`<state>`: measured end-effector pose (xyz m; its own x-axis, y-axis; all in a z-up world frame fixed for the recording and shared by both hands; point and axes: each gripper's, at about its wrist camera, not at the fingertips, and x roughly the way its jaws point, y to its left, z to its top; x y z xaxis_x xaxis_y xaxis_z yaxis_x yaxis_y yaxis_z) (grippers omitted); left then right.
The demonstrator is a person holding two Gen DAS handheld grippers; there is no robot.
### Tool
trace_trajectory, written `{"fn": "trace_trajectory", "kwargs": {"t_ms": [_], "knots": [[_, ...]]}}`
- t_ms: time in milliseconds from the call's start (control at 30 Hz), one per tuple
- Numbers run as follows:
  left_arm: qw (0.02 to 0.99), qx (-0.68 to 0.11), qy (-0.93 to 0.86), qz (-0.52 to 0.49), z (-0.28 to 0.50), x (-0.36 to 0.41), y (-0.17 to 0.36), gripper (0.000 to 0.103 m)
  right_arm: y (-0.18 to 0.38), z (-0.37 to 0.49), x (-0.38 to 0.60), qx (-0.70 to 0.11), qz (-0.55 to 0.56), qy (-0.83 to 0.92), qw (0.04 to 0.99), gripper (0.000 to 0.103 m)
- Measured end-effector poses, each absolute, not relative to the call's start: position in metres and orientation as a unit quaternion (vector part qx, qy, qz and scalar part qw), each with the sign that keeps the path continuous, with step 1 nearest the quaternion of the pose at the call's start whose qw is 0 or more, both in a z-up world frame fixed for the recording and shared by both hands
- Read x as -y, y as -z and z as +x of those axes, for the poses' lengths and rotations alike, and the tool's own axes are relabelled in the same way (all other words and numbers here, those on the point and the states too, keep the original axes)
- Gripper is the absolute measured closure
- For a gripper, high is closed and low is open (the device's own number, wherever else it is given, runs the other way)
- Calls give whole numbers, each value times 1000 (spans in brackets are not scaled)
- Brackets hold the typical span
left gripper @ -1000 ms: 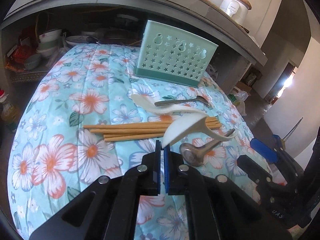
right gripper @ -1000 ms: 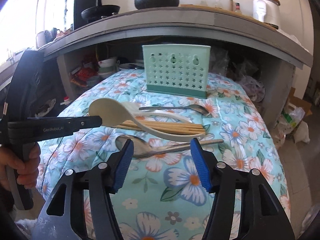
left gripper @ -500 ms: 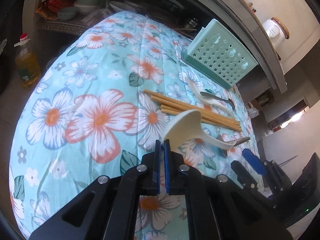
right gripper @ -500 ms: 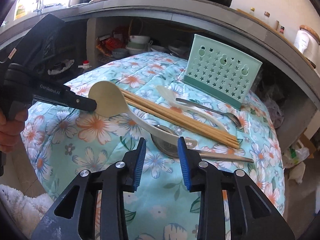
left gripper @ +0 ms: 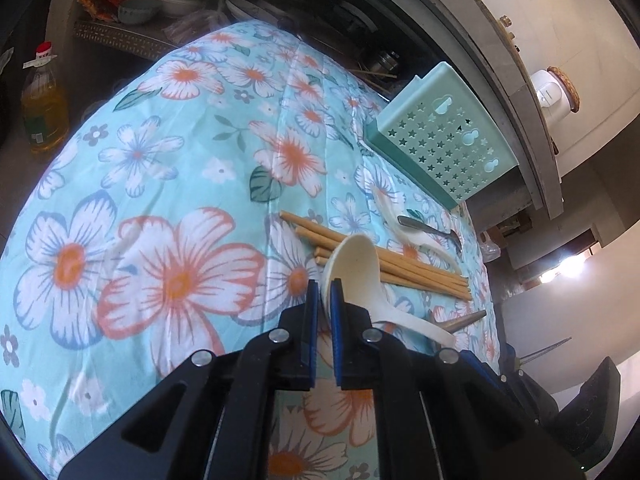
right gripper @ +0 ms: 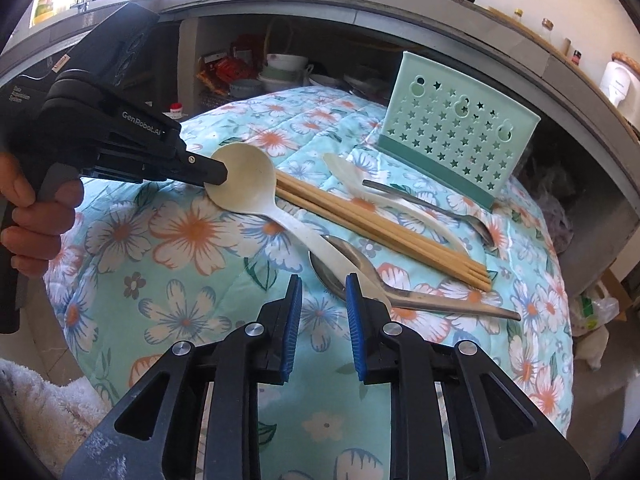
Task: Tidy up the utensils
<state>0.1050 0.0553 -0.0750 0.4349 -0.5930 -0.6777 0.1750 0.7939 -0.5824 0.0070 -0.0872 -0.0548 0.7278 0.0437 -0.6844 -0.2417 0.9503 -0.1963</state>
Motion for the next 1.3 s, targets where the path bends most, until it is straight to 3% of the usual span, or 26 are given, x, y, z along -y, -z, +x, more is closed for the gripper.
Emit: {"fn": "trace_trajectory", "kwargs": {"t_ms": [433, 867, 1067, 1300], "knots": [[842, -418, 230, -254, 88, -85, 43, 101, 44, 1, 94, -336, -139, -66, 929, 82], [874, -363, 185, -263, 83, -120, 12, 101, 77, 31, 78, -372, -208, -38, 904, 82], [885, -349, 175, -254, 82, -120, 4, 101, 85, 33, 68, -362, -247, -17, 899, 92], [901, -319, 173, -236, 87, -112, -19, 101, 55, 19, 83, -319, -208, -19, 925, 98]]}}
